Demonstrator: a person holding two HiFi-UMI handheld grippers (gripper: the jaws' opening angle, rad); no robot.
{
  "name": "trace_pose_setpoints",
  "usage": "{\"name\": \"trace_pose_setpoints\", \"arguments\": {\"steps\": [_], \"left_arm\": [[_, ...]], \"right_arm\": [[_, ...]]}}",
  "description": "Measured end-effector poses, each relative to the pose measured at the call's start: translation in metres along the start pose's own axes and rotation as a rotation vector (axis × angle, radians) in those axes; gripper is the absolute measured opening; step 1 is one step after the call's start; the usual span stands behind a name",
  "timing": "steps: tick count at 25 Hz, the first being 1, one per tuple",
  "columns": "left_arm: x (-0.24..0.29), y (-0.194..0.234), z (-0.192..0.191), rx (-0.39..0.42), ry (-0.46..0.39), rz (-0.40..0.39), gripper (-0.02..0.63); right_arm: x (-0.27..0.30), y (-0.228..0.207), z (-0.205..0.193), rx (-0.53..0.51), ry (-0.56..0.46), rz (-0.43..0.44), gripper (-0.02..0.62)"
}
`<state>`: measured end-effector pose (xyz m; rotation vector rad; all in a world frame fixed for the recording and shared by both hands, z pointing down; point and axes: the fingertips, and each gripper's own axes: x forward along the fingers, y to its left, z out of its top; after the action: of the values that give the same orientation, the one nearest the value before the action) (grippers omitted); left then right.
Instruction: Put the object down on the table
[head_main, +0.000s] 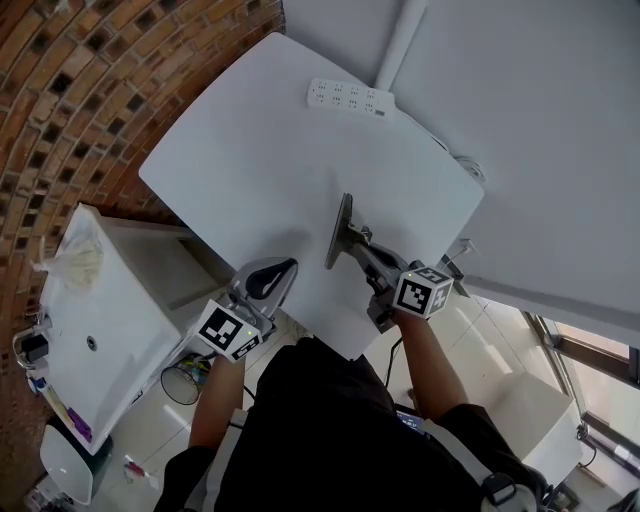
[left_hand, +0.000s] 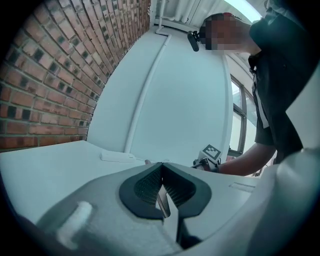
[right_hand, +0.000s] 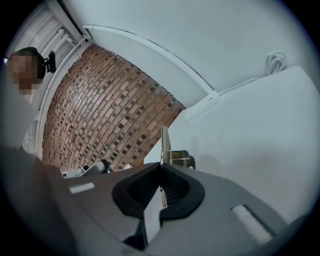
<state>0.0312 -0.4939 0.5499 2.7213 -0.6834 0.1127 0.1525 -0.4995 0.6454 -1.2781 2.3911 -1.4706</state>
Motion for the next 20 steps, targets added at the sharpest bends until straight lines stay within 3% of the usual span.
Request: {"name": "trace_pose_setpoints", "arguments": {"steps": [8,20], "left_arm": [[0.002,0.003,-0.01,-0.043,0.023,0.012,-0.002],[-0.03,0.008,-0.014,-0.061,0.025,0.11,-0.002]], "right_arm": [[0.046,-0.027,-0.006,0.153,0.09,-0.024,0.009],[0.09,-0.044,-0.007,0.335,0.143,-0.031,0.009]]}}
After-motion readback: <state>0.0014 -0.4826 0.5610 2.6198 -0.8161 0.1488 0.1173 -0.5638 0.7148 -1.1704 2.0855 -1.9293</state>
